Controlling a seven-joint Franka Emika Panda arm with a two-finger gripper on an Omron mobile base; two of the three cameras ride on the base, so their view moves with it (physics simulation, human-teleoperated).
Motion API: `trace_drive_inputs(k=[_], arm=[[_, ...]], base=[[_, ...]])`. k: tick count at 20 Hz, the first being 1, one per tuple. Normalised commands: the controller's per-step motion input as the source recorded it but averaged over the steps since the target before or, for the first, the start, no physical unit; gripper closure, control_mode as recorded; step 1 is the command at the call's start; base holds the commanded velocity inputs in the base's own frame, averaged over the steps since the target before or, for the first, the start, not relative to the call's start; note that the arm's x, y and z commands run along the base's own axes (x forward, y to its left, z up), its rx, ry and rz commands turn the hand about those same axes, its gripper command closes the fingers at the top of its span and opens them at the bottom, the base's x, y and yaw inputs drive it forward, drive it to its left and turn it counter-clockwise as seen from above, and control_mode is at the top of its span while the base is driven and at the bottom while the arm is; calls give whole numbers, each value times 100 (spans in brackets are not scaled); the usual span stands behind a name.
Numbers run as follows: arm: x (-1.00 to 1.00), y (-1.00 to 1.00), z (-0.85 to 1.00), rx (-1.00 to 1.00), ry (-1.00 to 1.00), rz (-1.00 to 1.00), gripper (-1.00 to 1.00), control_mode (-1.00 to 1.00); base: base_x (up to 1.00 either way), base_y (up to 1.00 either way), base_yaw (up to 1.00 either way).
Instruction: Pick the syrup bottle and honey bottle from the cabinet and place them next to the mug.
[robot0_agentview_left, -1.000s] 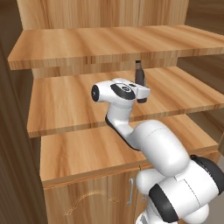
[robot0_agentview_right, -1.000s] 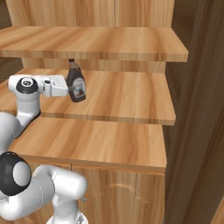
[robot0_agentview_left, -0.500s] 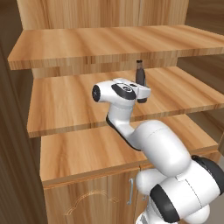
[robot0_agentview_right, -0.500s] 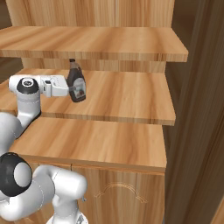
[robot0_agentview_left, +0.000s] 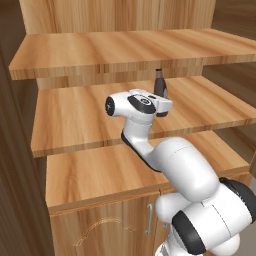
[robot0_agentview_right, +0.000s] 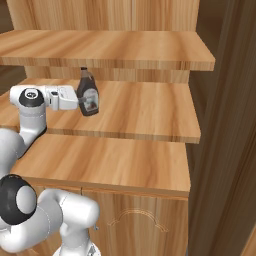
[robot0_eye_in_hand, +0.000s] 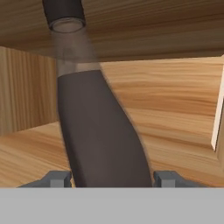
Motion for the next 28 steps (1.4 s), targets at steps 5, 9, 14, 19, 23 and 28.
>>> trace_drive_inputs(k=[5, 9, 14, 19, 23, 28], arm=[[-14, 0, 0, 0, 0, 0, 100, -100], [-20, 0, 0, 0, 0, 0, 100, -100], [-38, 0, 0, 0, -1, 0, 100, -100], [-50, 0, 0, 0, -4, 0, 100, -100], [-69, 2, 9, 0, -7, 0, 100, -100], [-80, 5, 34, 0, -7, 0, 100, -100]], base=[[0, 0, 0], [0, 0, 0], [0, 0, 0], [0, 0, 0], [0, 0, 0], [0, 0, 0]])
